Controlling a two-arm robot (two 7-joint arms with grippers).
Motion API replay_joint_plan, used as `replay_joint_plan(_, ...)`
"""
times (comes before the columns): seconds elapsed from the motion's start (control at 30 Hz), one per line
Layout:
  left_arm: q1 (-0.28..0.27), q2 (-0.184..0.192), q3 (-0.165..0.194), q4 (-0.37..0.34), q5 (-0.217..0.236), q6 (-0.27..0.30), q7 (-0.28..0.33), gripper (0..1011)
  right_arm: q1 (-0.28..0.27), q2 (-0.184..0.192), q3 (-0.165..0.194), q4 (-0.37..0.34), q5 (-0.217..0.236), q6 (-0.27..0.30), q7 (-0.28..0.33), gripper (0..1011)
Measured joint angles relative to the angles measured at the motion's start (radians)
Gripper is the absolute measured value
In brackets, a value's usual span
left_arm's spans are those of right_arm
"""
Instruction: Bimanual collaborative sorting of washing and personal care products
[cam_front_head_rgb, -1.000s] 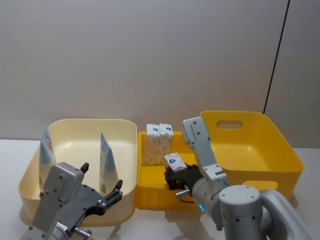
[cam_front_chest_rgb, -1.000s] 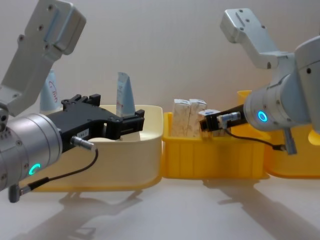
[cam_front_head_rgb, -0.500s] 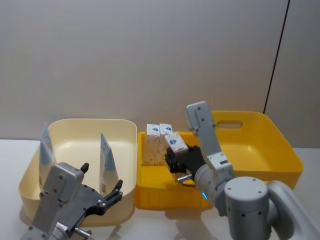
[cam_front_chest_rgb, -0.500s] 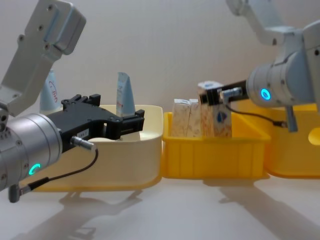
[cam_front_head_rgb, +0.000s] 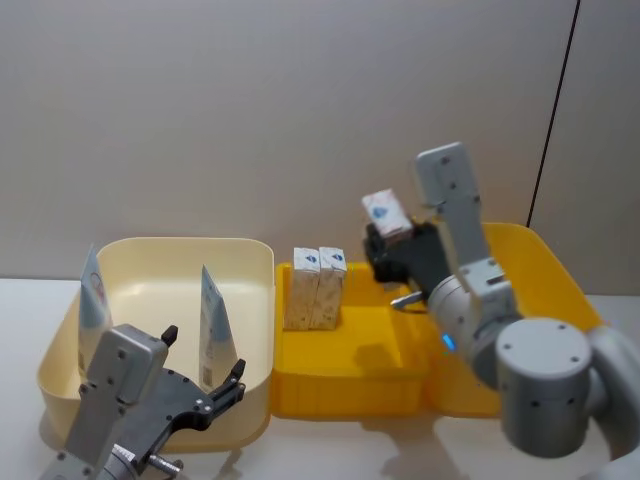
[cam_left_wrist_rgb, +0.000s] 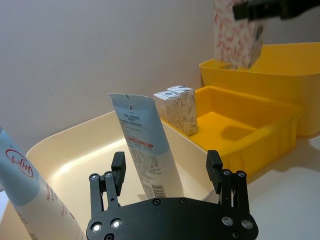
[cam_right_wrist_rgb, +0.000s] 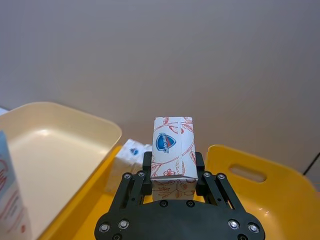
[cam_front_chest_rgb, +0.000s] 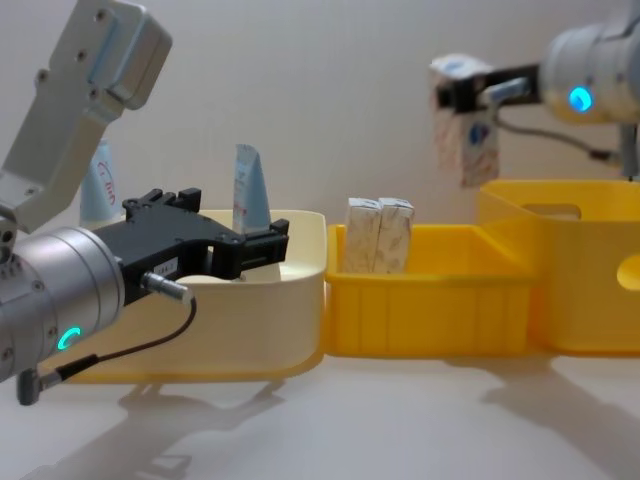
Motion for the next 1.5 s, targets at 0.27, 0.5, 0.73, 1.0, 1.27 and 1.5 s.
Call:
replay_joint_plan(0.27, 0.0, 0.0, 0.0, 0.0, 0.0, 0.0, 0.0, 1003, -0.005, 0.065, 0.056, -0.066, -0.027, -0.031, -0.01, 441)
replay_joint_plan(0.5, 0.0, 0.0, 0.0, 0.0, 0.0, 0.0, 0.0, 1003, -0.024, 0.129, 0.126, -0.095, -0.035, -0.028, -0.011, 441)
replay_joint_plan(0.73, 0.0, 0.0, 0.0, 0.0, 0.0, 0.0, 0.0, 1004, -0.027, 0.158, 0.172, -0.079, -0.02, -0.002, 0.017, 441)
replay_joint_plan(1.0, 0.0, 0.0, 0.0, 0.0, 0.0, 0.0, 0.0, 1003, 0.001, 0.159, 0.195, -0.027, 0.013, 0.029, 0.063, 441)
replay_joint_plan(1.27, 0.0, 0.0, 0.0, 0.0, 0.0, 0.0, 0.0, 1003, 0.052, 0.132, 0.203, 0.033, 0.042, 0.096, 0.094, 441)
replay_joint_plan(1.5, 0.0, 0.0, 0.0, 0.0, 0.0, 0.0, 0.0, 1004, 0.094, 0.105, 0.209, 0.077, 0.055, 0.144, 0.103, 441)
